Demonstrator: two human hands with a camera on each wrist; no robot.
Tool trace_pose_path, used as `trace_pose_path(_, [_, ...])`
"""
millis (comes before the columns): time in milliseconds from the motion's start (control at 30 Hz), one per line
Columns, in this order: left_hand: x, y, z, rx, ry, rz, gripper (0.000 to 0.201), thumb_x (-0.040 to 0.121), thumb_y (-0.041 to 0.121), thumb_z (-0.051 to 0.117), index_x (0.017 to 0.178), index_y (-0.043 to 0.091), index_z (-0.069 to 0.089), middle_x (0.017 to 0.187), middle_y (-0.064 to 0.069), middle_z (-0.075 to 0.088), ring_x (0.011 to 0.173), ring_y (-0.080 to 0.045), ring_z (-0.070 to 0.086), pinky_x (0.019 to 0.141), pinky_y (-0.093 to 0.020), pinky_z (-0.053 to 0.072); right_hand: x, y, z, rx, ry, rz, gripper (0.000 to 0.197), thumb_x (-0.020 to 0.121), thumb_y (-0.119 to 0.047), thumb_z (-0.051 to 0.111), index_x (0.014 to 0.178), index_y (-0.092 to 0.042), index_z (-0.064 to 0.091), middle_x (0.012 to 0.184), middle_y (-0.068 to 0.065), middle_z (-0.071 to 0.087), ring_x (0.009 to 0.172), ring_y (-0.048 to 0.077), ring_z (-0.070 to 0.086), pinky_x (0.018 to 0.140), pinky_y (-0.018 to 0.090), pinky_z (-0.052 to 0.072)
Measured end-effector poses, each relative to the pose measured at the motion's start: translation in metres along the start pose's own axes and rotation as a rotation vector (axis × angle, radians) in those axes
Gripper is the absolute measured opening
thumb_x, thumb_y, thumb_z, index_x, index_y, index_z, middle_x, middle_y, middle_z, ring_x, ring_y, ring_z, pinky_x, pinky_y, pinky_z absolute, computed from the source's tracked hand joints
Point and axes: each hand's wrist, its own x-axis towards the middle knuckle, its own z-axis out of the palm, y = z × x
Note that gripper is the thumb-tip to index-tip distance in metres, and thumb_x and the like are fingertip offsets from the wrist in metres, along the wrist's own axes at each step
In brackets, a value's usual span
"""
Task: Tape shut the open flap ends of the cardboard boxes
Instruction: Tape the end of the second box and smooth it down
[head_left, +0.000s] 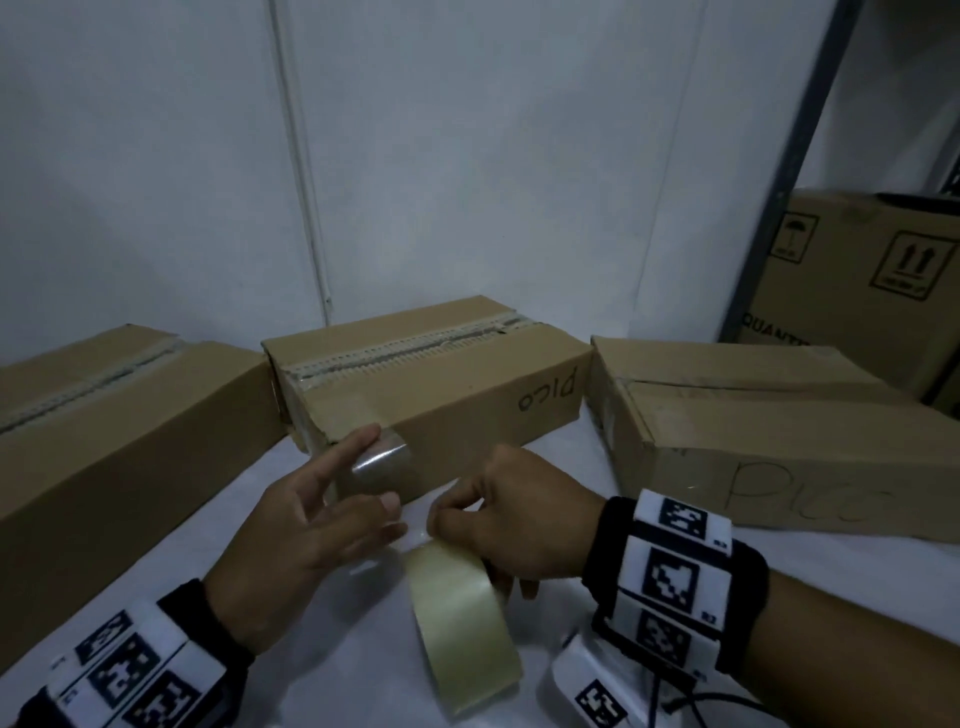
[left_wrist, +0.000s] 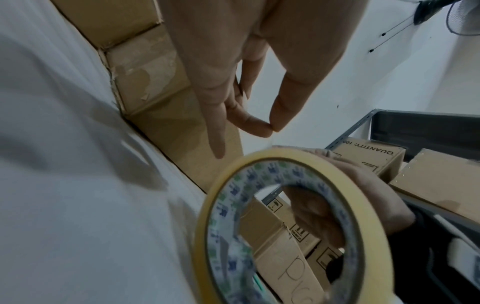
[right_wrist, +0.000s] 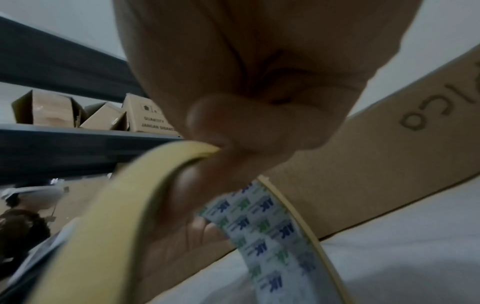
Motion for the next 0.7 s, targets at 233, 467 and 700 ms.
trace_pose_path(233, [0.007, -0.002, -0.003, 0.066, 0.071, 0.025, 0.091, 0.033, 0.062, 0.086, 0.115, 0.026, 0.068, 0.111, 0.002, 0.073, 0.096, -0.019, 0.071, 0.072, -0.029, 0.059, -0.055, 0.029, -0.038, -0.024, 0.324, -0.018, 0.019, 0.091, -0.035, 0.06, 0.098, -0.028, 0.076, 0.059, -0.008, 0.071, 0.038, 0.01, 0.059, 0.044, 0.025, 0.049])
trace_pose_path(467, [0.013, -0.014, -0.004, 0.117, 0.147, 0.033, 0.042, 0.074, 0.023, 0.066, 0.116, 0.021, 0.067, 0.112, 0.006, 0.072, 0.106, -0.012, 0.067, 0.084, -0.026, 0.056, -0.114, 0.076, -0.076, -0.529, 0.423, 0.015, 0.036, 0.085, -0.034, 0.064, 0.12, -0.042, 0.06, 0.05, -0.02, 0.058, 0.05, 0.0, 0.056, 0.047, 0.011, 0.039])
trace_pose_path(700, [0.015, -0.02, 0.001, 0.16, 0.223, 0.11, 0.032, 0.083, 0.003, 0.064, 0.108, 0.021, 0.069, 0.098, 0.009, 0.076, 0.091, -0.002, 0.069, 0.067, -0.008, 0.051, -0.128, 0.115, -0.072, -0.913, 0.267, 0.176, 0.081, 0.055, -0.029, 0.091, 0.127, -0.007, 0.06, 0.047, -0.008, 0.057, 0.041, 0.004, 0.02, 0.041, 0.008, 0.001])
